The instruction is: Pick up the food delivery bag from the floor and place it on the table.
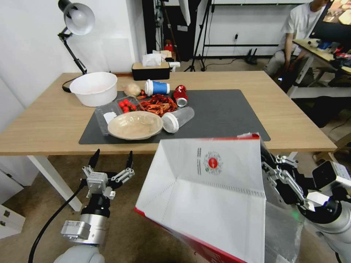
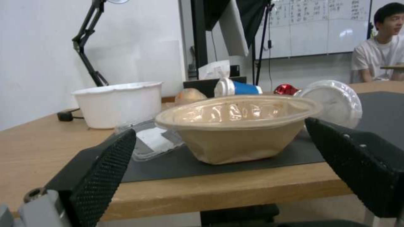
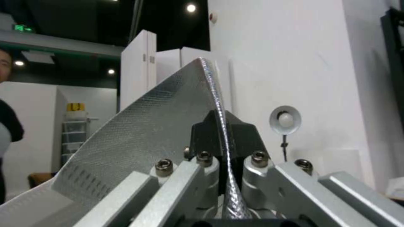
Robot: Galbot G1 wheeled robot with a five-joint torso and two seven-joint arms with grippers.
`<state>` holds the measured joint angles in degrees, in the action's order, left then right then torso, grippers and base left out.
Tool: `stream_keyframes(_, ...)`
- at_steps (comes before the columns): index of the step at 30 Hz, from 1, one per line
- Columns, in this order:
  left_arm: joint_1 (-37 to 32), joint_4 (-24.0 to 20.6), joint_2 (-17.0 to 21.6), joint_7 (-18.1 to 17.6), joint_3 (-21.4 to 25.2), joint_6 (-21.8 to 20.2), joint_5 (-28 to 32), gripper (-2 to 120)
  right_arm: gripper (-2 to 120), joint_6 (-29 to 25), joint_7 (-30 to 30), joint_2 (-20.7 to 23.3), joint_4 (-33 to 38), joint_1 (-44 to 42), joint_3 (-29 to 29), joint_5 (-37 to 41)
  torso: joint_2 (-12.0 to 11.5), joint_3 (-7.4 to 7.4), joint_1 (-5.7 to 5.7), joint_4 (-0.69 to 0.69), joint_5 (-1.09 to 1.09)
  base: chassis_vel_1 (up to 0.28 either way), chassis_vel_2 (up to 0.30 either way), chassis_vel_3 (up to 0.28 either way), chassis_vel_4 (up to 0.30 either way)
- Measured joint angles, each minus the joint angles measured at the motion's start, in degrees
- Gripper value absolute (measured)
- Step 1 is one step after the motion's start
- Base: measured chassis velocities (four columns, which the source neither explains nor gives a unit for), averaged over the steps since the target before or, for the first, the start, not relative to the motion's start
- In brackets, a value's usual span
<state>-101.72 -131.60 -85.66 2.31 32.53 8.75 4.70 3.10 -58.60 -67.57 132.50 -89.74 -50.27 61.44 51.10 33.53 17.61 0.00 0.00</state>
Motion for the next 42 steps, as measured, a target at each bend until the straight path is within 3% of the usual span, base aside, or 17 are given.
stream_keyframes(20, 0.59, 1.37, -0.21, -0.13, -0.74, -0.14, -0.58, 100, 0, -5.60, 18.94, 3.99, 6.57, 2.57, 2.23, 4.95, -0.19, -0.12, -0.08, 0.00, 0.00, 0.000, 0.000, 0.000, 0.000)
stream_keyframes(32, 0.45, 1.68, -0.39, -0.13, -1.20, 0.81, -0.84, 100, 0, -7.89, 37.91, 6.03, 8.99, 7.72, 3.52, 8.63, -0.26, -0.15, -0.11, 0.01, 0.00, 0.000, 0.000, 0.000, 0.000)
stream_keyframes(42, 0.37, 1.89, -0.60, -0.04, -1.84, 0.95, -1.65, 100, 0, -7.99, 48.73, 6.87, 9.06, 11.76, 4.00, 11.15, -0.29, -0.17, -0.12, 0.00, 0.01, 0.000, 0.000, 0.000, 0.000)
